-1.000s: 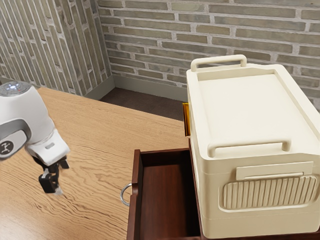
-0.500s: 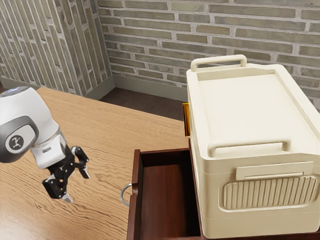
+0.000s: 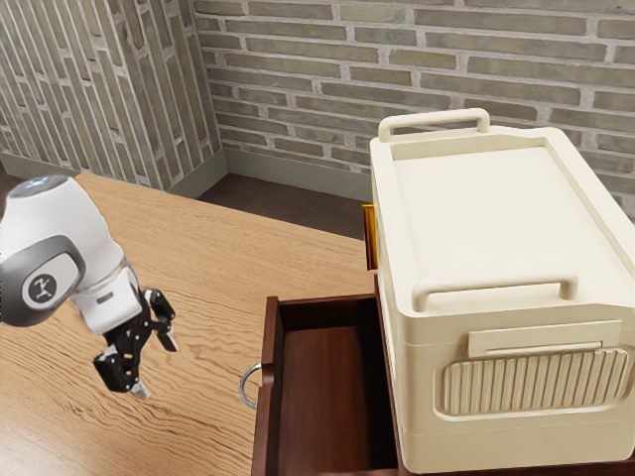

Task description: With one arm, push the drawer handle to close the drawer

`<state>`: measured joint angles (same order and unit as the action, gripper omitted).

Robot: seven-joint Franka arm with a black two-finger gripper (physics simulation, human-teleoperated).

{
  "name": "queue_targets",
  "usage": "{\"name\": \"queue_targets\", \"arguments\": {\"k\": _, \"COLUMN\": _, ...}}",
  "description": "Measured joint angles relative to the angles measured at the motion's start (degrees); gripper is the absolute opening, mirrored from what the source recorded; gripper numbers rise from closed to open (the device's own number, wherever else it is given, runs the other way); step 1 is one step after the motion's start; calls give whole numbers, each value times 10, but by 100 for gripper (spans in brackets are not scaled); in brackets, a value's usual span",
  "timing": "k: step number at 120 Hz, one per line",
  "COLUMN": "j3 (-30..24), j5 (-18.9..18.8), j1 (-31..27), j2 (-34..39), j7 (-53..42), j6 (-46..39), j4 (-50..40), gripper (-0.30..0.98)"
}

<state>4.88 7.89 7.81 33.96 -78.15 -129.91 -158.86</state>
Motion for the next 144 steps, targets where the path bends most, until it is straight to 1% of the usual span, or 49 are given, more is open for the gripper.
{"name": "queue_targets", "arguments": {"k": 24, "j3": 0, "j5": 25, "j1": 9, "j2": -13, "j7": 28, "j6": 0, "j4": 1, "gripper": 65}}
{"name": "queue_targets", "arguments": {"k": 28, "j3": -1, "j5": 28, "j1": 10, "j2": -16, "j7": 33, "j6": 0, "j4": 2, "gripper": 64}}
{"name": "queue_targets", "arguments": {"k": 33, "j3": -3, "j5": 32, "j1": 11, "j2": -21, "j7": 40, "j6": -1, "j4": 4, "gripper": 57}}
{"name": "queue_targets", "arguments": {"k": 45, "j3": -6, "j5": 45, "j1": 16, "j2": -37, "j7": 54, "j6": -9, "j4": 7, "gripper": 31}}
{"name": "queue_targets", "arguments": {"k": 52, "j3": -8, "j5": 53, "j1": 22, "j2": -42, "j7": 62, "j6": -16, "j4": 7, "gripper": 19}}
{"name": "queue_targets", "arguments": {"k": 61, "j3": -10, "j5": 61, "j1": 40, "j2": -45, "j7": 75, "j6": -23, "j4": 12, "gripper": 9}}
{"name": "queue_targets", "arguments": {"k": 72, "j3": -11, "j5": 71, "j1": 64, "j2": -45, "j7": 93, "j6": -27, "j4": 17, "gripper": 1}}
{"name": "queue_targets", "arguments": {"k": 82, "j3": -13, "j5": 76, "j1": 73, "j2": -40, "j7": 109, "j6": -28, "j4": 18, "gripper": -3}}
{"name": "queue_targets", "arguments": {"k": 102, "j3": -13, "j5": 80, "j1": 98, "j2": 2, "j7": 142, "j6": -8, "j4": 11, "gripper": -7}}
{"name": "queue_targets", "arguments": {"k": 118, "j3": -15, "j5": 81, "j1": 101, "j2": -5, "j7": 167, "j6": -1, "j4": 13, "gripper": -9}}
{"name": "queue_targets", "arguments": {"k": 144, "j3": -28, "j5": 85, "j1": 107, "j2": -49, "j7": 198, "j6": -6, "j4": 37, "gripper": -10}}
